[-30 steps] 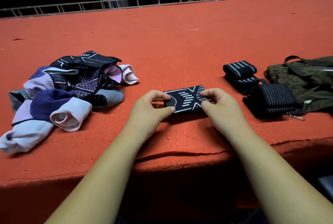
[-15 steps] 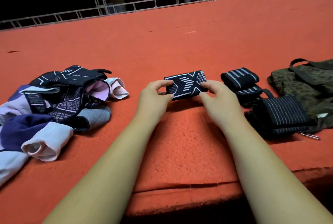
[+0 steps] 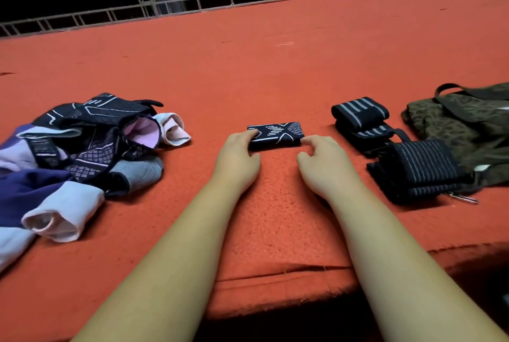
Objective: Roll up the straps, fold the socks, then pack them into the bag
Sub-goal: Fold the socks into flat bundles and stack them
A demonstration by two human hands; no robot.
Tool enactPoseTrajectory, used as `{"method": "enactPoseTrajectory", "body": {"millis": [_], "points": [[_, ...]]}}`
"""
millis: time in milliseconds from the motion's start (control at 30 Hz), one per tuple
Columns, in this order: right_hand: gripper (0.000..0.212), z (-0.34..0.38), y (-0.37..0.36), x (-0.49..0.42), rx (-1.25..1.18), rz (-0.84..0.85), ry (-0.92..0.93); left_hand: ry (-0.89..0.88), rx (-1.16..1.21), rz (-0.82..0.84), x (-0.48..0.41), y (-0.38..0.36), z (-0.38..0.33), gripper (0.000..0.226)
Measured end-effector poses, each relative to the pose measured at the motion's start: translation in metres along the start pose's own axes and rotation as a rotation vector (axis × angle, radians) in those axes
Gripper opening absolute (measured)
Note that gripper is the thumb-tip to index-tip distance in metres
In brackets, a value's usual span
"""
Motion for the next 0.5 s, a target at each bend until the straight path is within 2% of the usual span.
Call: {"method": "enactPoseTrajectory", "body": {"millis": [100, 167, 333, 500], "points": [[0.035, 0.007, 0.005, 0.013, -0.055, -0.017, 0.002, 0.049, -0.029, 0.107, 0.013, 0.023, -0.007, 0.058], [0.028, 0.015, 0.006, 0.022, -0.091, -0.030, 0.030, 0.080, -0.010, 0.118, 0.024, 0.044, -0.009, 0.048], [0.023, 0.050, -0.003, 0.048, -0.180, 0.012, 0.105, 0.134, 0.038, -0.002, 0.053, 0.109, -0.001, 0.026], [0.020, 0.081, -0.024, 0.075, -0.229, 0.156, 0.241, 0.170, 0.006, -0.261, 0.075, 0.157, 0.036, 0.022]]}}
Point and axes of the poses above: each hand's wrist, its own x-axis away from the middle knuckle, its own y-axis out of the back of the hand, z = x × y, the point moved 2 cm from there along -x, towards the middle knuckle, and after that the axes turned 13 degrees about -z, right-handed, at the moved point
